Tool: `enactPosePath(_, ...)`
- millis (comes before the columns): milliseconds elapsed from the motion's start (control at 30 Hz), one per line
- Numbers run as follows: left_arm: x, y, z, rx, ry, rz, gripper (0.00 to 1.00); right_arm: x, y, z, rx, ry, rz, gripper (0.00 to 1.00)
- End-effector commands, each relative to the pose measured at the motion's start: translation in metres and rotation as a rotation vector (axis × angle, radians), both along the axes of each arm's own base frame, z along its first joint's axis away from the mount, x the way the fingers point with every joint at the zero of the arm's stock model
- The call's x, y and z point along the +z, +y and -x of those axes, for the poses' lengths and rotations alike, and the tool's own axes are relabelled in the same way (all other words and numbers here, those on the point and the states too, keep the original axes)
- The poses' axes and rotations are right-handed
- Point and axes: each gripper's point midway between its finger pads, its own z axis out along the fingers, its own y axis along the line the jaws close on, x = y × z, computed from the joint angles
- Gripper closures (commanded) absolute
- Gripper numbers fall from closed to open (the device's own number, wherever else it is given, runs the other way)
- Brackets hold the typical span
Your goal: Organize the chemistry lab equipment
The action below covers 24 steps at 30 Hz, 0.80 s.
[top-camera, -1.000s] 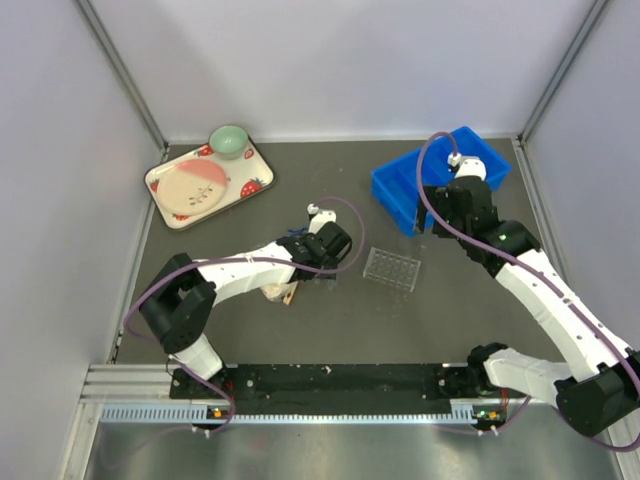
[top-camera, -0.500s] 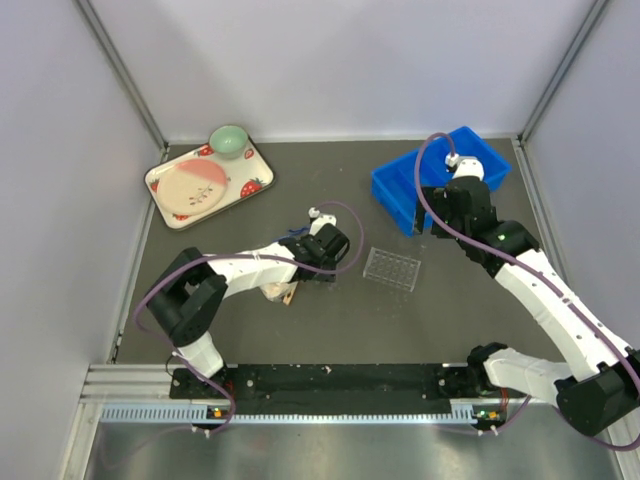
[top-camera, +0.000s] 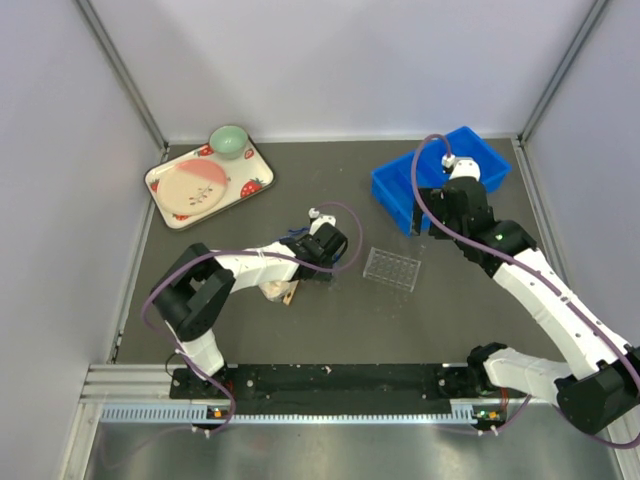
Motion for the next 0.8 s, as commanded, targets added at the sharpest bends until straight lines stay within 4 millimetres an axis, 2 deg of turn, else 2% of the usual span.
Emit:
enactPosePath(0, -0.018, 0.002, 0.005, -0.003, 0.032, -0.01, 0.66, 0.001, 0.007, 0.001, 0.029, -0.01, 0.009, 0.02)
enactPosePath(67, -0.022, 0.004, 0.006, 0.002, 0.041, -0.019, 0.68, 0.0, 0.008, 0.001, 0.032, -0.008, 0.01, 0.02)
enactPosePath(100, -0.023, 0.005, 0.007, 0.004, 0.043, -0.024, 0.74, 0.0, 0.007, 0.001, 0.03, -0.008, 0.013, 0.02)
enactPosePath(300, -0.025, 0.01, 0.01, 0.017, 0.055, -0.042, 0.88, 0.0, 0.007, 0.004, 0.033, -0.008, 0.011, 0.02)
enactPosePath(333, -0.025, 0.011, 0.011, 0.017, 0.055, -0.042, 0.97, 0.0, 0.008, 0.004, 0.035, -0.01, 0.011, 0.02)
enactPosePath(367, -0.023, 0.011, 0.011, 0.019, 0.052, -0.04, 1.0, 0.001, 0.008, 0.005, 0.036, -0.011, 0.01, 0.02)
enactPosePath(433, -0.019, 0.012, 0.011, 0.021, 0.049, -0.041, 1.0, 0.001, 0.007, 0.006, 0.038, -0.01, 0.014, 0.02)
enactPosePath(633, 0.013, 0.009, 0.008, 0.003, 0.013, -0.009, 1.0, 0.012, 0.013, 0.012, 0.074, -0.012, -0.02, 0.02)
enactPosePath(767, 0.053, 0.004, 0.012, -0.044, -0.027, 0.058, 1.0, 0.026, 0.022, 0.022, 0.132, -0.022, -0.073, 0.01)
